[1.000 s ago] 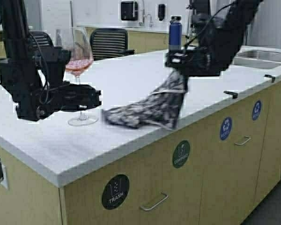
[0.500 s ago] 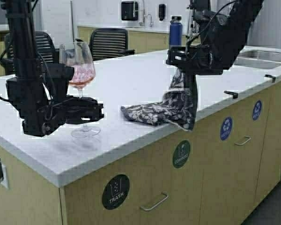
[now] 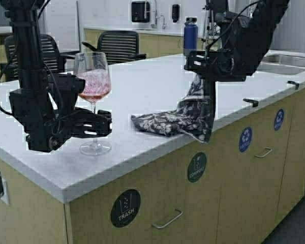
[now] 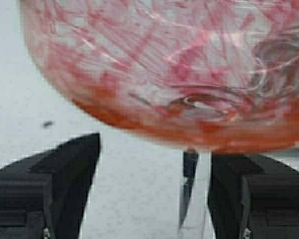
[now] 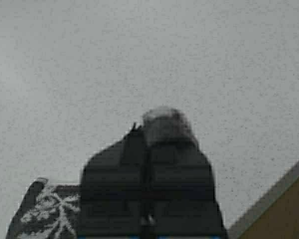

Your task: Get the cloth and wipe up the spill under the wine glass

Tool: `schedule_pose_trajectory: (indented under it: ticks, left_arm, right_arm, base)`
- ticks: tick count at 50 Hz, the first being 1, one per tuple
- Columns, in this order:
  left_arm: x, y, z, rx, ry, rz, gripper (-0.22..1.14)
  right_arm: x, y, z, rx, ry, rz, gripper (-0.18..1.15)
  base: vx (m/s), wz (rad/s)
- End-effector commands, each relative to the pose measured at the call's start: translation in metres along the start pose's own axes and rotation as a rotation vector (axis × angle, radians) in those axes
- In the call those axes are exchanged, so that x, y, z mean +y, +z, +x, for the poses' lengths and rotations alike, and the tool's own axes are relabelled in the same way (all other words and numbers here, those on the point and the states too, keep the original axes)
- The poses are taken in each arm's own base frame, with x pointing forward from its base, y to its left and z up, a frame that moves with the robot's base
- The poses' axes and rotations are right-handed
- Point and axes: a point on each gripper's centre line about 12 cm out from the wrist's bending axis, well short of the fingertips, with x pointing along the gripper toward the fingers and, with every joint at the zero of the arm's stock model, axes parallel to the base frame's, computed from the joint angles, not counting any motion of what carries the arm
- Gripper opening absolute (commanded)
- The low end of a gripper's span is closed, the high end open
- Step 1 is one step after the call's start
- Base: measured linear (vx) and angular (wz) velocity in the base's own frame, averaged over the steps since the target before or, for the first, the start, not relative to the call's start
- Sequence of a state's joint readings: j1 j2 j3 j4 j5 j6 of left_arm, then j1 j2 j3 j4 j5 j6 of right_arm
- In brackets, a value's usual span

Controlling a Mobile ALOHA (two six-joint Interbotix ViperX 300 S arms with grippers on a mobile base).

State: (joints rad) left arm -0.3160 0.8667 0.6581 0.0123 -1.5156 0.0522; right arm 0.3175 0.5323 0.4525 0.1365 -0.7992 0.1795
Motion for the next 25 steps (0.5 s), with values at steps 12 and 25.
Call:
schedule_pose_trajectory:
  ticks: [12,25]
  left_arm:
    - [0.000,0.024,-0.022,-0.092,0.003,0.002,0.91]
    - [-0.001,0.043,-0.081,-0.036,-0.015,-0.006,0.91]
  right_arm:
    - [0.006,0.020,-0.002,-0.049,0.017,0.003,0.07]
    - [0.006,0.012,-0.028,0.008,0.035,-0.041,0.07]
  base:
    - [0.00,0.00]
    - [0.00,0.00]
